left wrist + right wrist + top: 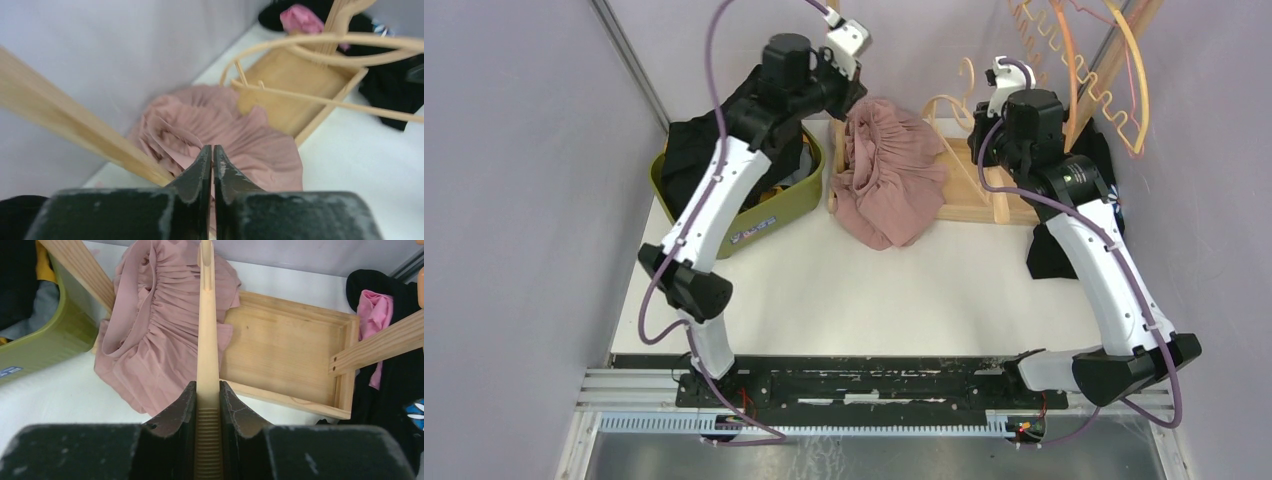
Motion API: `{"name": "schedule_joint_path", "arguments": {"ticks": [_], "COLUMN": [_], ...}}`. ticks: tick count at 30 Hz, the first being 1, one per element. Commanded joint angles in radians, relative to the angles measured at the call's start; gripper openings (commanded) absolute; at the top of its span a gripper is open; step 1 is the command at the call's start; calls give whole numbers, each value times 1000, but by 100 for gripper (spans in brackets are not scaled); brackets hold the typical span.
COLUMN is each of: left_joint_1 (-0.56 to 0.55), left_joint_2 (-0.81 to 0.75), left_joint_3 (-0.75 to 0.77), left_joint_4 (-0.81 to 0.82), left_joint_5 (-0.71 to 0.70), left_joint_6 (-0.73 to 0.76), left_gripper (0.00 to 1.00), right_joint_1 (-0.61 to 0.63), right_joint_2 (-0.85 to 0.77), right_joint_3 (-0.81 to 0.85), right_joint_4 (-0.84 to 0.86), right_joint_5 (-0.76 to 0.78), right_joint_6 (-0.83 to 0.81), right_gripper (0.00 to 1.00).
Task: Remove the skirt from the hanger
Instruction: Pick up the skirt from the center of the board.
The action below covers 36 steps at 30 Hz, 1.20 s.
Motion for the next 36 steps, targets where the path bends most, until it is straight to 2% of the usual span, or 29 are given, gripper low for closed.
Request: {"name": "schedule_joint_path", "arguments": {"ticks": [1, 2, 4, 5, 6, 8, 9, 10, 11, 18, 21, 27, 36], "left_joint_1": [45, 45, 44, 44, 44, 46, 46, 46, 46, 47, 38, 14, 7], "left_joint_2": [-33, -19, 4, 13, 24, 53, 73, 88, 97, 159, 181, 198, 265], "left_joint_3": [14, -24, -97, -126, -145, -152, -138, -124, -118, -118, -164, -258, -322], "left_joint_4": [23, 34, 68, 82, 89, 90, 79, 73, 74, 43, 42, 97, 154], "left_joint_5": [72, 80, 96, 79, 61, 31, 8, -9, -28, -137, -103, -57, -98], "left_joint_6": [-21, -32, -60, -72, -88, -101, -118, -135, -158, -317, -363, -420, -410], "left_gripper": [26, 39, 43, 53, 71, 77, 82, 91, 93, 90, 90, 89, 88], "right_joint_1": [-1, 0, -1, -1, -1, -1, -1, -1, -1, -1, -1, -1, -3], "right_joint_2": [13, 14, 14, 13, 14, 11, 10, 11, 10, 4, 0, -9, -10], "right_joint_3": [45, 45, 48, 50, 52, 53, 53, 53, 53, 45, 33, 14, 14], "right_joint_4": [69, 69, 68, 67, 65, 62, 62, 60, 59, 54, 53, 52, 41], "right_joint_5": [44, 44, 48, 53, 58, 65, 68, 70, 72, 81, 80, 88, 73], "right_joint_6": [-25, -25, -31, -38, -45, -54, -56, -58, -63, -88, -93, -102, -110], "right_gripper": [1, 1, 1, 1, 1, 1, 1, 1, 1, 1, 1, 1, 1]}}
